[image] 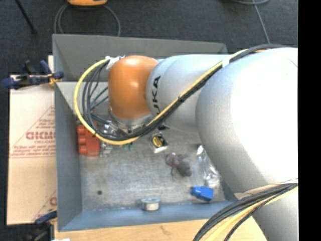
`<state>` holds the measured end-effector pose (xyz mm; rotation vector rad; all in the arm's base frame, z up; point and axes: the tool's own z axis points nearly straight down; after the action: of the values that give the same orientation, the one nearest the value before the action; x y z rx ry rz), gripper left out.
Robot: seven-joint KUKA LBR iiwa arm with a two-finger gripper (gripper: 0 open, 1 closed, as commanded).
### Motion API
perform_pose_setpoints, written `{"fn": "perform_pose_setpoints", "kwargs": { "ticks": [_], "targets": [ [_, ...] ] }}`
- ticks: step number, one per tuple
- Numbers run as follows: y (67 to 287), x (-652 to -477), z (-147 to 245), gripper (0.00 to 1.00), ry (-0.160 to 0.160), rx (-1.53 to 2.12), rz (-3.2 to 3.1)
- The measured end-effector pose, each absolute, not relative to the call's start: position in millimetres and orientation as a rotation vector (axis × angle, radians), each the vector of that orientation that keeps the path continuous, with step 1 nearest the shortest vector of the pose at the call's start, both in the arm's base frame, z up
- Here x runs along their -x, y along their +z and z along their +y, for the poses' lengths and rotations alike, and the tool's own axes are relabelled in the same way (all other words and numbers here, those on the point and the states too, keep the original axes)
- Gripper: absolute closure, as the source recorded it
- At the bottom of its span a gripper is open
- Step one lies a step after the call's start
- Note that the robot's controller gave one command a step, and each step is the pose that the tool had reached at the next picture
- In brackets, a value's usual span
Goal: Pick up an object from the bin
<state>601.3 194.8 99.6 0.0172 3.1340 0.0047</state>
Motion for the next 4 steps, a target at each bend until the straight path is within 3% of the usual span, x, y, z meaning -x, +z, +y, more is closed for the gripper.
{"fn": "perform_pose_setpoints", "kwargs": {
  "ticks": [1, 2, 3, 4],
  "targets": [
    [178, -589.2, 88, 1.00, -0.001, -0.345, 3.113],
    [175, -588.2, 91, 0.00, 0.001, -0.340, 3.118],
    [89, -588.9, 13, 0.00, -0.004, -0.354, 3.118],
    [83, -557.5, -40, 0.00, 0.000, -0.294, 3.110]
  ]
}}
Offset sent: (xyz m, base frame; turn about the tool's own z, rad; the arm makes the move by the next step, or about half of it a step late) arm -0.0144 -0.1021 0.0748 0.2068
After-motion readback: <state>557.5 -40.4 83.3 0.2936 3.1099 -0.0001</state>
